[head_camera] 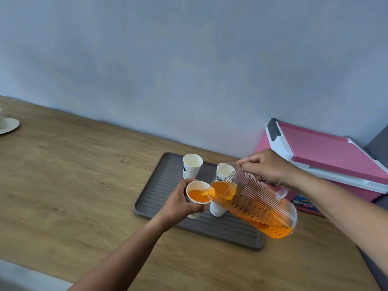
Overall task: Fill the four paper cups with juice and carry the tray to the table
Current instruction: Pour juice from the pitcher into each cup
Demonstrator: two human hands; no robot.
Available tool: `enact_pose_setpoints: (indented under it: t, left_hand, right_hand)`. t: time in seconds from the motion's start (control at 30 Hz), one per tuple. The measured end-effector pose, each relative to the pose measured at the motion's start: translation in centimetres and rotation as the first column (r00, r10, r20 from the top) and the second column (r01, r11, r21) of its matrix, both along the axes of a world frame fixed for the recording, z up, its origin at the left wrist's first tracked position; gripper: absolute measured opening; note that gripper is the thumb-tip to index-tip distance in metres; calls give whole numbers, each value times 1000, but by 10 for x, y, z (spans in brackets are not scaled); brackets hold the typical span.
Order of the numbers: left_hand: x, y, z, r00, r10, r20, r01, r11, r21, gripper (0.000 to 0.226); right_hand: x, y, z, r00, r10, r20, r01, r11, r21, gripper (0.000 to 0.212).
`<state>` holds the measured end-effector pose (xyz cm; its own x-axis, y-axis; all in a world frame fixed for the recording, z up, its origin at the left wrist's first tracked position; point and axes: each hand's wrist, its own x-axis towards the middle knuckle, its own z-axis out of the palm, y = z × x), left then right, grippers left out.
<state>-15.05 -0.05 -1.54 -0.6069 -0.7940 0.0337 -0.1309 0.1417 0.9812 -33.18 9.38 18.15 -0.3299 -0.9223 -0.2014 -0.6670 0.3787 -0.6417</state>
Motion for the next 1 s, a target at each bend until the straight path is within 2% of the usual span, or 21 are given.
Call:
enact_pose_setpoints:
  t: [0.8, 1.0]
  left_hand:
    - [-1, -1, -6, 999, 31, 13, -31, 1000, -1, 74]
    - [-3, -5, -7, 999, 47, -16, -47, 999, 19, 71]
  right_hand:
    - [-7, 0, -8, 1000, -19, 16, 19, 999, -44, 26]
    - [-19, 2, -23, 993, -86, 79, 94, 990, -108, 21]
